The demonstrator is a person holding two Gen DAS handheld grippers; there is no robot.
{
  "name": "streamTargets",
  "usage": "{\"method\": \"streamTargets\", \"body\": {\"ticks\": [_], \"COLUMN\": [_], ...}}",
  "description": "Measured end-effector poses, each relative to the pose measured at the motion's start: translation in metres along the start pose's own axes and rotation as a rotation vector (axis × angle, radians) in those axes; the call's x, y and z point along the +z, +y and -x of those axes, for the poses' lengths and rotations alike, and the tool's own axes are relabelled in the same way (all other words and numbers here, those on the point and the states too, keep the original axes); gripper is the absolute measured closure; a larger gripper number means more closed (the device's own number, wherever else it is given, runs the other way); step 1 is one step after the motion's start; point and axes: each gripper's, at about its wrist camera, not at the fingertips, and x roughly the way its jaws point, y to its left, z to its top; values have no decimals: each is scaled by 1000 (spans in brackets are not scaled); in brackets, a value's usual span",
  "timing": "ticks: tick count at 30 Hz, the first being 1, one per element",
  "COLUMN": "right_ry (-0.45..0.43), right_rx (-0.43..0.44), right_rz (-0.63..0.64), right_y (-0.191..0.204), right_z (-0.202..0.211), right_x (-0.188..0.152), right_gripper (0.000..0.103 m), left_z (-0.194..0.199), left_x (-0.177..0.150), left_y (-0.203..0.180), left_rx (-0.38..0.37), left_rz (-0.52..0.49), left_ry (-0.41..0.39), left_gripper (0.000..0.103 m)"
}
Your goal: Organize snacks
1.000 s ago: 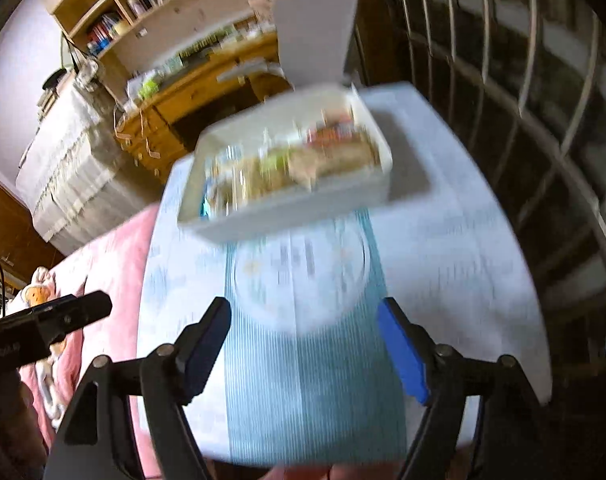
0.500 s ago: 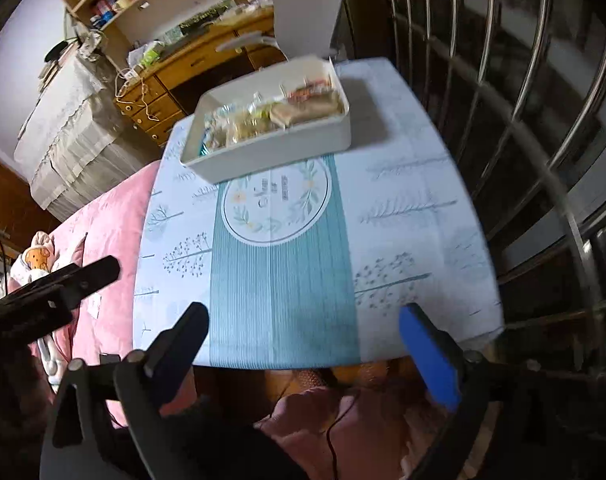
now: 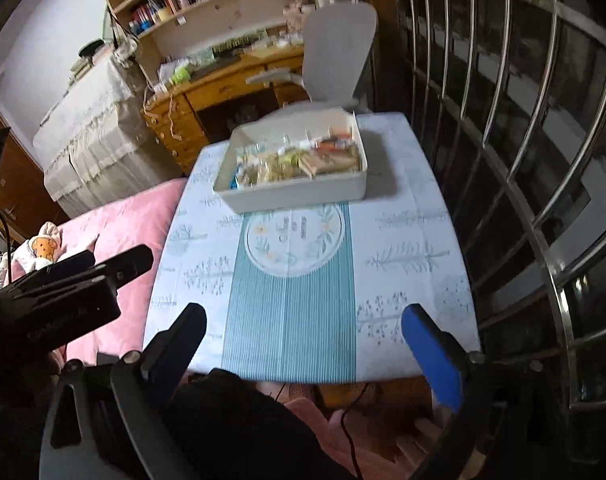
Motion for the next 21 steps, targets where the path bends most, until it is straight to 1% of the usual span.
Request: {"method": "streamTargets", "body": {"ticks": [2,5,7,9,13,21], "right_ry": [-6,-18,-9,0,-9,-11], "right_rx": [-3,3,5,10,21,13], "right_rz": [-10,-8,-5,-8,-10,-13], "right_y": [3,8,11,13,14,14], "right_z": [-2,-6,-10,-13,-15,-18], "right_x": [1,0,-3,-4,-1,4], "right_gripper": [4,4,2,0,0,0], "left_z": [0,3,2,2,2,-1], "left_x": [-2,-7,-9,-11,-9,0], "left_y": [3,7,8,8,10,8], "left_rx": [16,46,52,69,105,92], "left_rz": [8,4,-4,-8,-10,-4], "left_ry": [0,-31,-37,-42,-55,-74], "left_gripper": [16,16,8,8,1,1]}}
